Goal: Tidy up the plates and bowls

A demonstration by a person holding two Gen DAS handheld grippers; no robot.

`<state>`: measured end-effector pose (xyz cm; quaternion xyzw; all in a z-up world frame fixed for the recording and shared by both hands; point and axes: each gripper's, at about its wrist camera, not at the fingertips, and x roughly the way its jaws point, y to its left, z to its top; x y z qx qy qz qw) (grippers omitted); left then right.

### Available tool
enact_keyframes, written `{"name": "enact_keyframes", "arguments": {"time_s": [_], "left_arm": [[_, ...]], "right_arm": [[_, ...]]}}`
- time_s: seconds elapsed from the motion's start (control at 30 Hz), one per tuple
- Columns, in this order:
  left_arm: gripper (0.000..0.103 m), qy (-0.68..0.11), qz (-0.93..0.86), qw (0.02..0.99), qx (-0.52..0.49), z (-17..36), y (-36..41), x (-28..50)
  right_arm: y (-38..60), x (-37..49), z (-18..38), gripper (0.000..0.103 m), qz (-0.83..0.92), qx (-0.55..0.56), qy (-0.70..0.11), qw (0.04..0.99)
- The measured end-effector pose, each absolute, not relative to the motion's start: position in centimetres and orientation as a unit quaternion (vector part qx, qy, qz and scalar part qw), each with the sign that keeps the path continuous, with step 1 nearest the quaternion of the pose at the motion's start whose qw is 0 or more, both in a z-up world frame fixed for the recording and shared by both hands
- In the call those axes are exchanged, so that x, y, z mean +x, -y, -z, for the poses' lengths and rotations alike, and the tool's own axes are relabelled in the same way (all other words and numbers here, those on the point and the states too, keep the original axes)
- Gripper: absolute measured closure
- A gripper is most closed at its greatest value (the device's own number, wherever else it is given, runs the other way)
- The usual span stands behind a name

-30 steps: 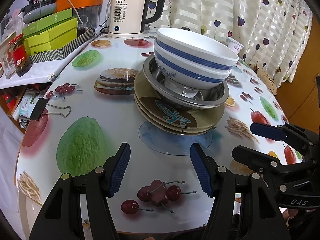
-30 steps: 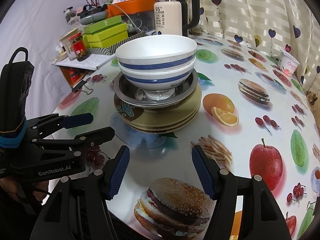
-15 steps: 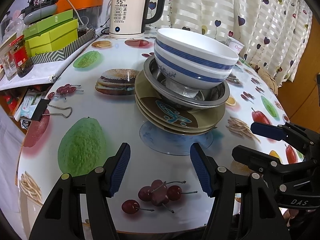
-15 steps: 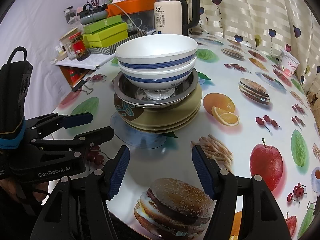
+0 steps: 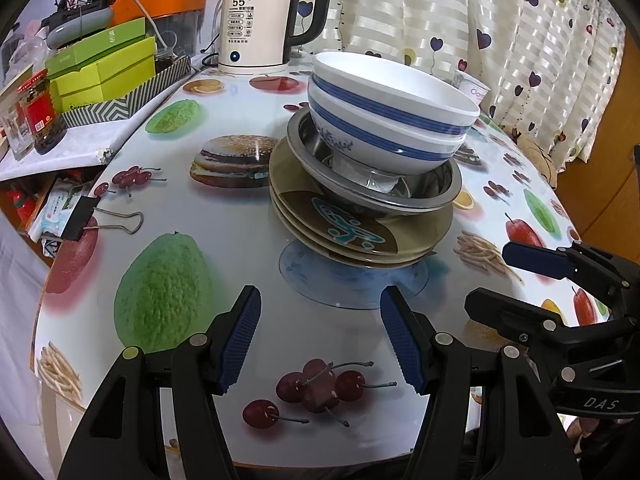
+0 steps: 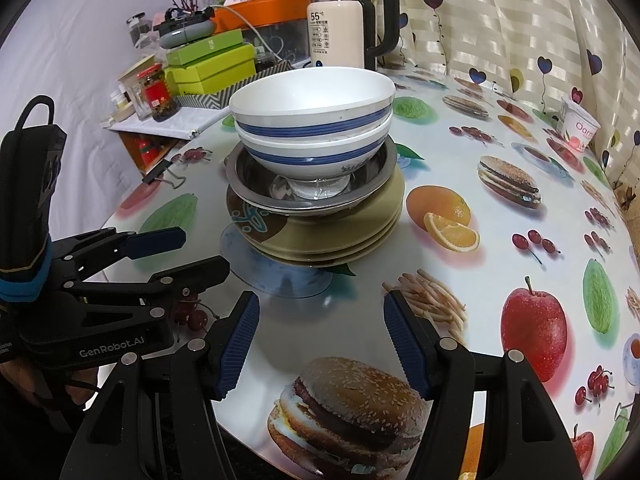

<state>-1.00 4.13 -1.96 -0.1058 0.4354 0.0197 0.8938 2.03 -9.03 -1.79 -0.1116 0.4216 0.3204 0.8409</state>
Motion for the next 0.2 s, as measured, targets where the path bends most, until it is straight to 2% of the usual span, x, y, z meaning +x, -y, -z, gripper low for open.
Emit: {"name": "enact_keyframes", "arguments": {"time_s": [0.2], "left_arm": [[0.040, -0.429, -0.024, 0.898, -0.100, 1.88, -4.00, -1.15]], "right_arm": [[9.07, 2.05, 1.77, 0.038, -0.321, -0.112, -0.421, 0.841]]}}
